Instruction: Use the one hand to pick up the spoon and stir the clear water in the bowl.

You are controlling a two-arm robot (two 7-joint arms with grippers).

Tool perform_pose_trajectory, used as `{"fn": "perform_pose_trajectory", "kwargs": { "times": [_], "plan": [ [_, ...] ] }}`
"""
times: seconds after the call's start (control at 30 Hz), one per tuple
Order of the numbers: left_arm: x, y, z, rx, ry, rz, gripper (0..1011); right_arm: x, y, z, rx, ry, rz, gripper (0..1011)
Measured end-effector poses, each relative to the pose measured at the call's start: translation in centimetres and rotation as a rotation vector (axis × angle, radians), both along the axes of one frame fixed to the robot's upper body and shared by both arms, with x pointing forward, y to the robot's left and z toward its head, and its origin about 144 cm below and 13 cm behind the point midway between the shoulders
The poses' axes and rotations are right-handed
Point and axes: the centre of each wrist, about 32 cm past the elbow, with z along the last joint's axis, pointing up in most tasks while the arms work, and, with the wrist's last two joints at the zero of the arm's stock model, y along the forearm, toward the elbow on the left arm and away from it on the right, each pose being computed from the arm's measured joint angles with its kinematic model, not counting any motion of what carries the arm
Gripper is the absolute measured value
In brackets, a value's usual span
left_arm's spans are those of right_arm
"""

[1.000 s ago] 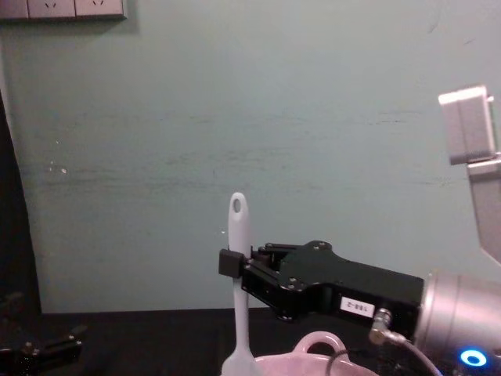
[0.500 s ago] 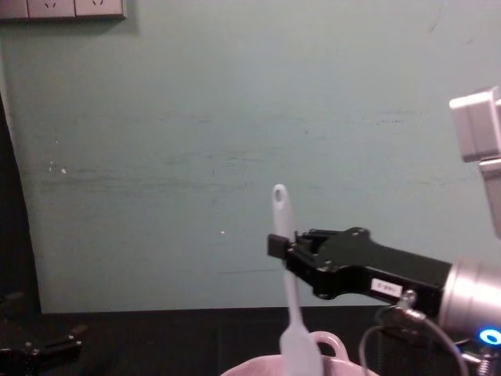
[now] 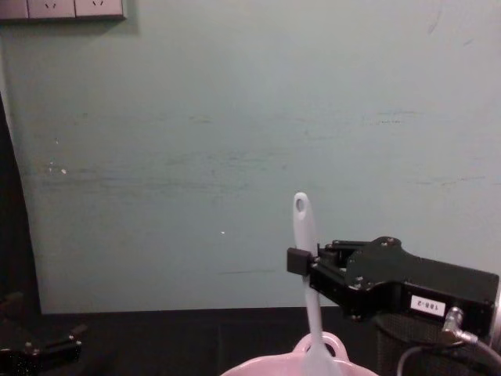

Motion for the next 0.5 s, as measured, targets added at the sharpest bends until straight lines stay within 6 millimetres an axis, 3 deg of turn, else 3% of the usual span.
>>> {"fn": "perform_pose_trajectory", "kwargs": {
  "times": [0.23,0.5],
  "plan": [
    [0.0,0.0,0.0,0.000,0.000,0.000,1005,-0.8,1.4,-0.5,0.039,0.030,0.068,118],
    [0.0,0.0,0.0,0.000,0.000,0.000,1005,0.6,3.7,-0.9,0.071,0.050,0.129,118]
  ]
}}
